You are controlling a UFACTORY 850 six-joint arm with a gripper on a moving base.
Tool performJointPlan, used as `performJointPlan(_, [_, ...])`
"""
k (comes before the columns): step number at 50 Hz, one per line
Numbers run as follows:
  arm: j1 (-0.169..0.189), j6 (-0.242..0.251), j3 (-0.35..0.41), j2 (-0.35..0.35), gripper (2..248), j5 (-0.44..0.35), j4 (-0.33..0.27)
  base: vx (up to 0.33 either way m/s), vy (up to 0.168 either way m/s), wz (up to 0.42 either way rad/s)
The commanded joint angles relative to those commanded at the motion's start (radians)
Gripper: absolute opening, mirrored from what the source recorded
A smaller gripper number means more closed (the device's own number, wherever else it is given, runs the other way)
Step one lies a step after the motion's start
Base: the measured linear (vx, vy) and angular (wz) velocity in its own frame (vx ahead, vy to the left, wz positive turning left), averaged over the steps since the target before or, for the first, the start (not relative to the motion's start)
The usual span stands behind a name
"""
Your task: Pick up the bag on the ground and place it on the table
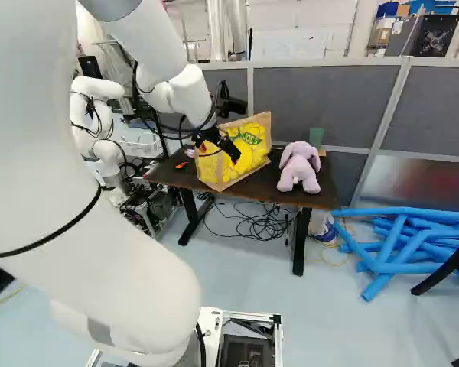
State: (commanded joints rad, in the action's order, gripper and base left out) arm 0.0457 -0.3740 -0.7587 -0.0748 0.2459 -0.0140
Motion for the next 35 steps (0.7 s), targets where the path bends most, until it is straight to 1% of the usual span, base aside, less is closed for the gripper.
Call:
performJointPlan(21, [-0.012, 0.098, 0.176, -0.053, 247, -0.293, 0.004, 0.0, 0.0, 0.0])
performJointPlan(35, [-0.019, 0.158, 0.283, -0.086, 247, -0.472, 0.006, 0.0, 0.0, 0.0])
